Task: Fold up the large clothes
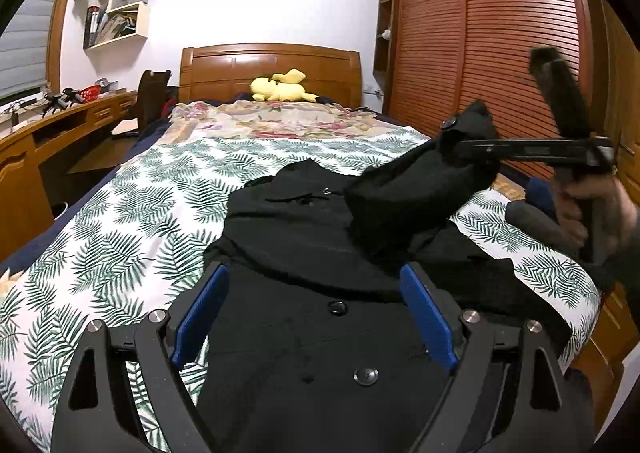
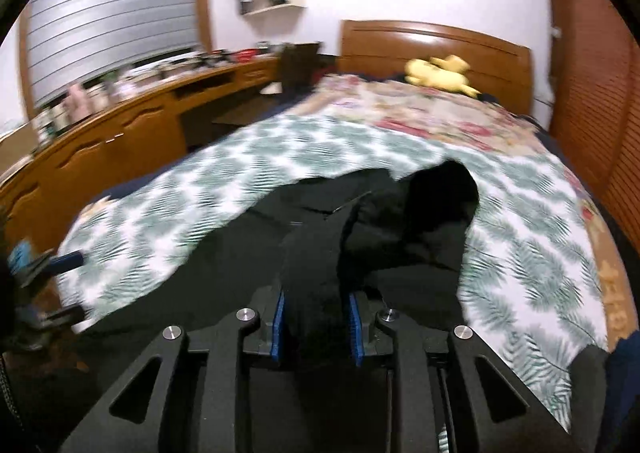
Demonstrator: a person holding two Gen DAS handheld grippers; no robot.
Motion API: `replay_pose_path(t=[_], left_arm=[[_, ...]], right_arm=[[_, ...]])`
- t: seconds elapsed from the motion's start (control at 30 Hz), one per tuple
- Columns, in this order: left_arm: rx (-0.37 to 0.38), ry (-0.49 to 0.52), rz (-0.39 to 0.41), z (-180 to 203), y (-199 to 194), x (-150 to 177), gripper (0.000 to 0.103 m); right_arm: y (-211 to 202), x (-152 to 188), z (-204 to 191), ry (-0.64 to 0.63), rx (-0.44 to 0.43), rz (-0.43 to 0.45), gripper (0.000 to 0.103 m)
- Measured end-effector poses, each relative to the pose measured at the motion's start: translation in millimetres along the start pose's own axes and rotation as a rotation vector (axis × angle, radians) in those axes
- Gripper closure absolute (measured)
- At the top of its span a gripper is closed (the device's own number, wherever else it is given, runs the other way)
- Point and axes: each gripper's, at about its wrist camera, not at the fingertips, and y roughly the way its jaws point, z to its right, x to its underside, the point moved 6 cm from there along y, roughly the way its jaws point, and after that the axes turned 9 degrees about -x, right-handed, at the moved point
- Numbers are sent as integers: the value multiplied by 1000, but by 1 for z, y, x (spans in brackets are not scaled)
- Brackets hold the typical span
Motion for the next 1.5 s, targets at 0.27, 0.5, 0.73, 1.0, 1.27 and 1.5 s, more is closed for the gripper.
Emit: replay_pose_path(t=[0.27,0.5,0.73,1.0,1.27,1.5], left_arm=[[-19,-17,4,-21,-6,5,15],[-18,-21,9,-25,-8,5,15],[8,5,-11,-13,-7,13,15],[75,76,-72,33,-2,35,15],[159,167,-160,97,7,62,15],[224,236,-198,144,5,72,24]], right_arm=[[-20,26,-48,-30,-41,-24,44],[-41,39,-61,-55,-21,-48,41],[-54,53,-63,-44,26,-66,41],[-64,75,-52,36,59,-85,41],[-71,93,-46,88,88,-94,41],[-77,100,-41,125,107,-100,41]])
